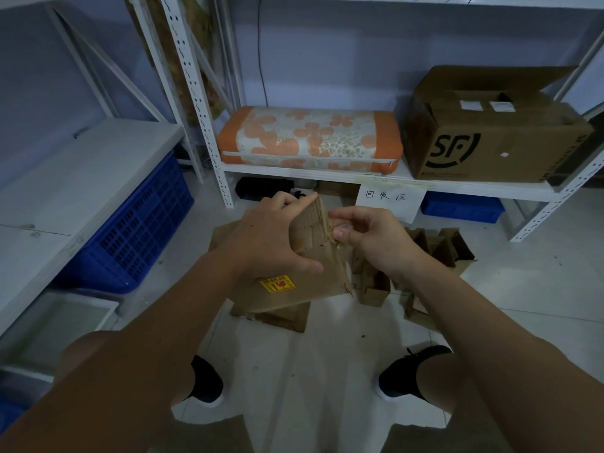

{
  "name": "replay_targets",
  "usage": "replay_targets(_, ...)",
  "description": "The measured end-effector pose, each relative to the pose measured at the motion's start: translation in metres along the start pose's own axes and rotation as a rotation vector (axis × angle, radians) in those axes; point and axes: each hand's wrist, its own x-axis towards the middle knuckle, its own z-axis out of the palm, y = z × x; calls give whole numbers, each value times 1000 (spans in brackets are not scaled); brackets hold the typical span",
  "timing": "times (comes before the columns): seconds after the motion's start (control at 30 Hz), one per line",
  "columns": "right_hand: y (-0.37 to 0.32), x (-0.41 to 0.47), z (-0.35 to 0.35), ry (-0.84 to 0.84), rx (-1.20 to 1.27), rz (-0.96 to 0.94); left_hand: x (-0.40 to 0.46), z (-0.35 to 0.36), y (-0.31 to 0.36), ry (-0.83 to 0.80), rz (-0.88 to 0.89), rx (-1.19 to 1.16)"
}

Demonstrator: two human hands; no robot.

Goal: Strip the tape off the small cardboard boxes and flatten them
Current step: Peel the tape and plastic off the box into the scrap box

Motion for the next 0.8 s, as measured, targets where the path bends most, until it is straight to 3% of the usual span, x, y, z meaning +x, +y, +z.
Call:
replay_targets(0.5, 28, 45, 36, 124, -328, -75, 15, 25, -40, -22, -146, -19)
replay_targets(0.67, 67, 82, 22, 291, -216, 86, 31, 39, -69, -107, -176, -5)
replay_targets(0.8, 108, 114, 23, 288, -214, 236, 49, 62, -93, -158, -213, -56)
